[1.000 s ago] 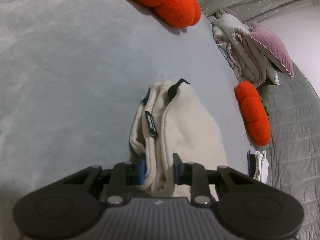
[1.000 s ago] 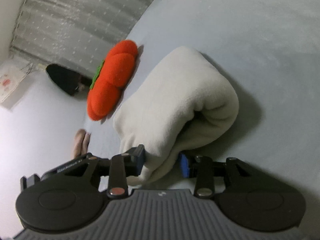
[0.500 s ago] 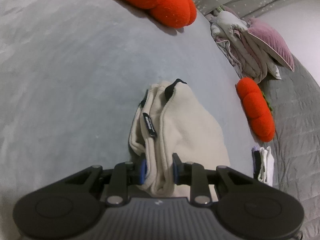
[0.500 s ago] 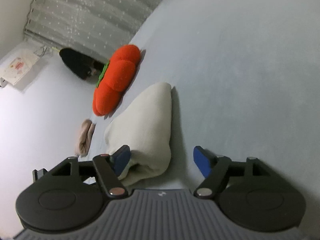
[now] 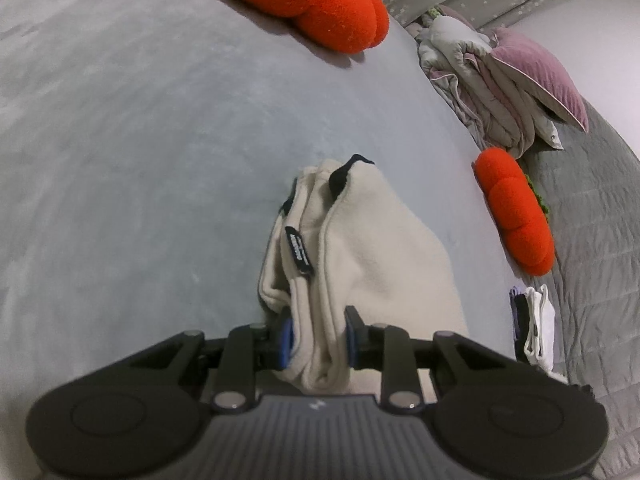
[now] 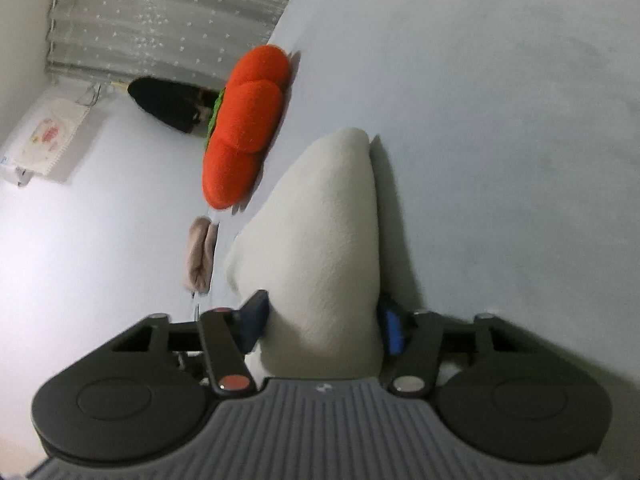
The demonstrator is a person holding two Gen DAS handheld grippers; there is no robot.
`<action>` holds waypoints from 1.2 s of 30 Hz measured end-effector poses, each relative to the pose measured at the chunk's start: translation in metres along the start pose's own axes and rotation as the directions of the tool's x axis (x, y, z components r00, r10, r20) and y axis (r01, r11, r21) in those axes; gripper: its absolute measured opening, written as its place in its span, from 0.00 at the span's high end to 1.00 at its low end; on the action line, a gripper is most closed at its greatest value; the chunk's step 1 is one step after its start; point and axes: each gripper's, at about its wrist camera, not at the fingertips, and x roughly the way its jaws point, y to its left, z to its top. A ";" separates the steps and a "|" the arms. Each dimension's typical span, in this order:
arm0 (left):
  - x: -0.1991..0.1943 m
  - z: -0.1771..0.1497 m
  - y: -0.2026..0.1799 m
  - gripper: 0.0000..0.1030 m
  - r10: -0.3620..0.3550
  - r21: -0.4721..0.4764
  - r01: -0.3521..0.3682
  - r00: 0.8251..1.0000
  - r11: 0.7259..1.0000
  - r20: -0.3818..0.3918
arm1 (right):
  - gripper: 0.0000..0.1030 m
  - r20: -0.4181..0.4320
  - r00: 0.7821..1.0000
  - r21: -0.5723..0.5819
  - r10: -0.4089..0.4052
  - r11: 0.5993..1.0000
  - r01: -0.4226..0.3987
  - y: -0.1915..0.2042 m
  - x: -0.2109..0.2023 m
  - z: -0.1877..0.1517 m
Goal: Fold clothes
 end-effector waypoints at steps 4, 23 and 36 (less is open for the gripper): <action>0.001 0.000 -0.002 0.60 0.005 0.013 -0.005 1.000 1.000 0.008 | 0.53 0.021 1.000 -0.043 -0.019 0.999 0.019 0.003 -0.003 -0.006; 0.006 -0.013 -0.039 0.68 0.117 0.240 -0.141 0.987 0.961 0.113 | 0.55 0.081 0.982 -0.336 -0.172 0.923 0.189 0.037 0.015 -0.016; -0.003 -0.022 -0.063 0.73 0.190 0.351 -0.249 0.963 0.903 0.194 | 0.56 0.115 0.976 -0.342 -0.186 0.915 0.215 0.043 0.017 -0.021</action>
